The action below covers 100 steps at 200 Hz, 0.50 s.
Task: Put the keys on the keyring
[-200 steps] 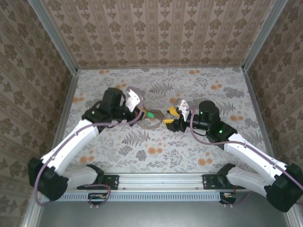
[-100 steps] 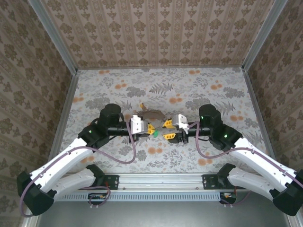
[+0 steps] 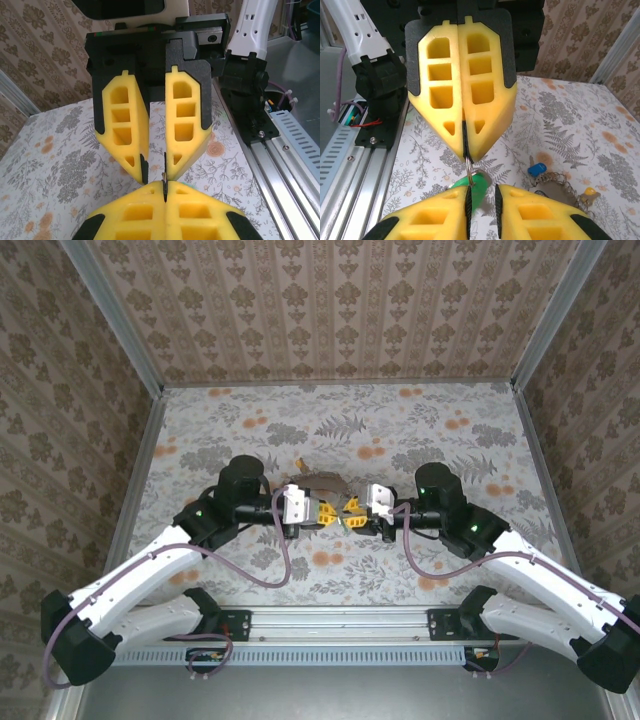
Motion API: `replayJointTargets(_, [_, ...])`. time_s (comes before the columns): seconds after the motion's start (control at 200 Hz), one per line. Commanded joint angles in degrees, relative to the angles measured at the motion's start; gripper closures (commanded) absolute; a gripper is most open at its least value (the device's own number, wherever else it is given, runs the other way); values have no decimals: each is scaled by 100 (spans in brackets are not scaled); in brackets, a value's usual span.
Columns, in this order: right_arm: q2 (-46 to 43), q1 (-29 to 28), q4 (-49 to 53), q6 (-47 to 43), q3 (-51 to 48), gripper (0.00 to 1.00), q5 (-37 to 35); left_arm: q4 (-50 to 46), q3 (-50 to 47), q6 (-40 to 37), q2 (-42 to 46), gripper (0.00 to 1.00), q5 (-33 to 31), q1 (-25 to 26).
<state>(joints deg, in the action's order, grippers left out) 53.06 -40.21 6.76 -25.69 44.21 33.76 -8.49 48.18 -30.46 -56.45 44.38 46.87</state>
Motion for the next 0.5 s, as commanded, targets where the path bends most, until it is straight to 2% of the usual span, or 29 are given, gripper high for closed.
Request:
replayJointTargets(0.0, [-122, -43, -29, -79, -49, 77, -185, 181, 179, 1, -62, 100, 188, 60])
replayJointTargets(0.26, [-164, -57, -237, -55, -158, 75, -129, 218, 220, 24, -208, 100, 150, 77])
replayJointTargets(0.365, [-164, -66, -259, -84, -168, 79, -100, 251, 235, 40, -274, 100, 159, 80])
replayJointTargets(0.41, [-155, -66, -264, -93, -177, 84, -103, 288, 235, 54, -305, 100, 172, 77])
replayJointTargets(0.495, [-137, -66, -194, -166, -167, 98, -139, 386, 213, 111, -356, 100, 203, 81])
